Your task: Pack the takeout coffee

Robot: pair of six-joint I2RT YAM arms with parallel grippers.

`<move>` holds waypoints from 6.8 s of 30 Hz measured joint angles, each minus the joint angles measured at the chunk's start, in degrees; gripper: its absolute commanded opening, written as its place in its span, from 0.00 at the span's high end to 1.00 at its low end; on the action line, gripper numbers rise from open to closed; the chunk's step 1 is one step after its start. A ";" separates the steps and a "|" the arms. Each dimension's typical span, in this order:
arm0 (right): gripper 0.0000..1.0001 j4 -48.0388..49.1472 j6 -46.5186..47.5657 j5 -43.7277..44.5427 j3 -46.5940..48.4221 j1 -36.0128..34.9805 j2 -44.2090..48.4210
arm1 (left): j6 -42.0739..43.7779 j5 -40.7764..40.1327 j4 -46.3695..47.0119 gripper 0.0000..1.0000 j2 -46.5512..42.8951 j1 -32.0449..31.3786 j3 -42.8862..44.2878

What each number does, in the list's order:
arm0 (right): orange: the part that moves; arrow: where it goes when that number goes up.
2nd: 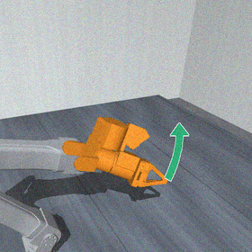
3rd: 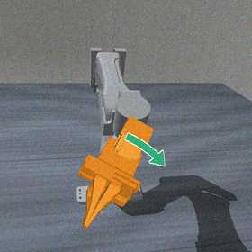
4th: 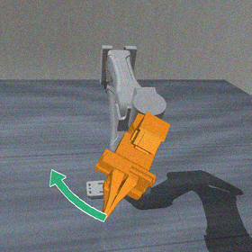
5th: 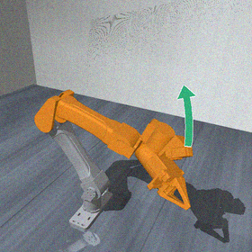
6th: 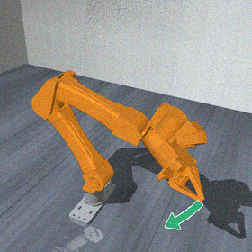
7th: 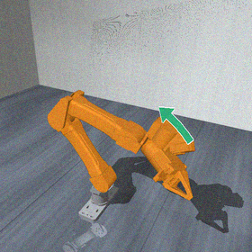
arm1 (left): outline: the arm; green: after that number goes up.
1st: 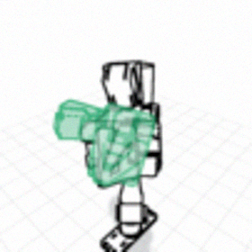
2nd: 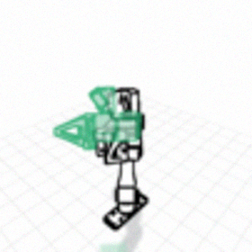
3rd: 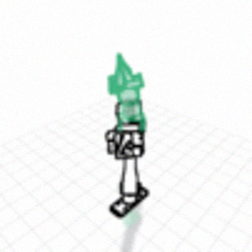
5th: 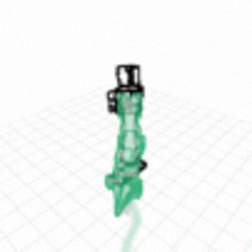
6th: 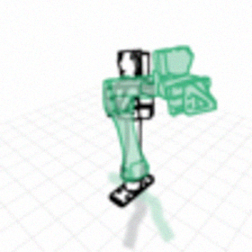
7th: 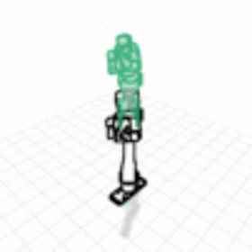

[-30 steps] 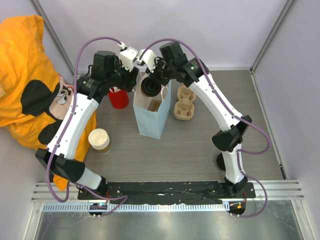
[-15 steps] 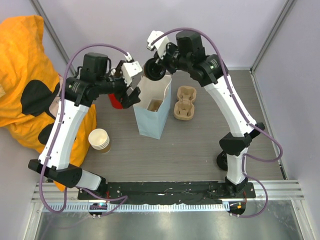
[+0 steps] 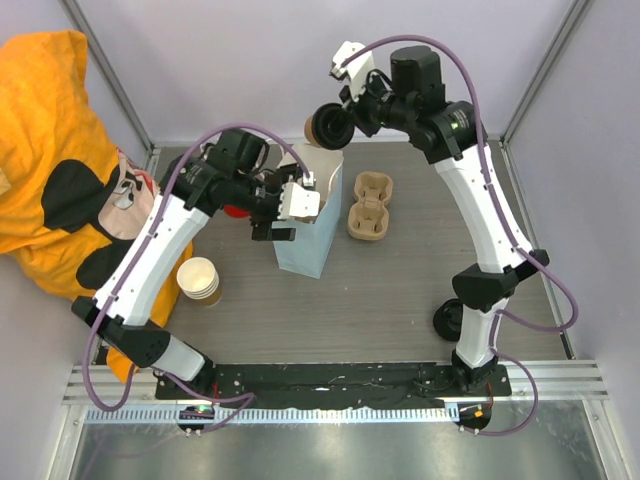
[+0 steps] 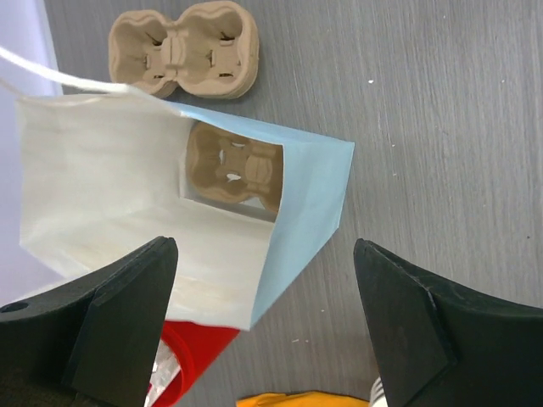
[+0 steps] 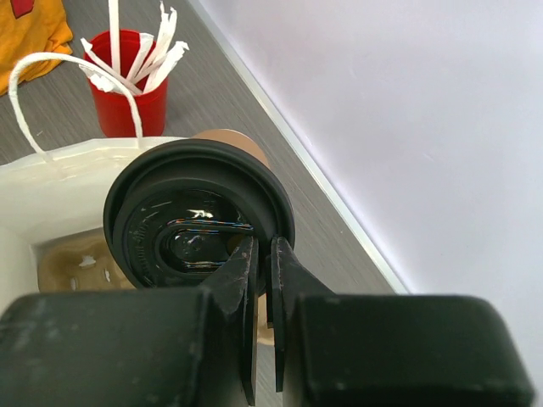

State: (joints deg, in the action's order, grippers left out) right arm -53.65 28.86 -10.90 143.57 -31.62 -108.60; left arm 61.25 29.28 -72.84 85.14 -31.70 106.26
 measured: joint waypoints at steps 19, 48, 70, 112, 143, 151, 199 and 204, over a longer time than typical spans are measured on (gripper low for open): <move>0.99 0.04 -2.10 -6.12 -4.39 6.23 7.28 | 5.49 -4.28 -1.68 0.75 8.57 -4.33 1.07; 0.99 0.07 -3.96 -9.46 -5.79 7.37 7.85 | -1.31 -7.50 -3.91 0.54 -2.45 -14.73 -4.17; 0.99 0.09 -4.15 -10.49 -8.96 7.37 9.70 | -0.94 -13.22 -1.97 0.90 1.38 -14.75 -7.82; 0.99 -14.49 -3.26 -16.52 -8.02 -6.51 9.55 | -8.87 -19.23 1.64 0.07 -11.72 -14.56 -4.37; 0.99 -17.73 -0.52 -10.01 -11.85 -14.84 -3.34 | -31.17 -30.91 22.86 0.02 -14.71 -2.21 -9.75; 0.99 -18.34 -0.81 -9.84 -14.03 -14.84 -5.88 | -35.80 -27.69 23.23 0.05 -15.04 -0.13 -9.70; 0.99 -18.38 -1.42 -7.91 -15.34 -13.60 -6.58 | -44.81 -2.64 22.45 0.12 -21.49 16.92 -12.15; 0.99 -18.45 -1.42 -7.91 -15.34 -13.60 -7.65 | -45.03 -0.96 22.47 0.19 -21.00 17.25 -12.68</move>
State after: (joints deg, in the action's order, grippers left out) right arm -72.10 27.44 -18.81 128.22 -45.21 -116.25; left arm 16.23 28.32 -50.37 64.14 -14.46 93.58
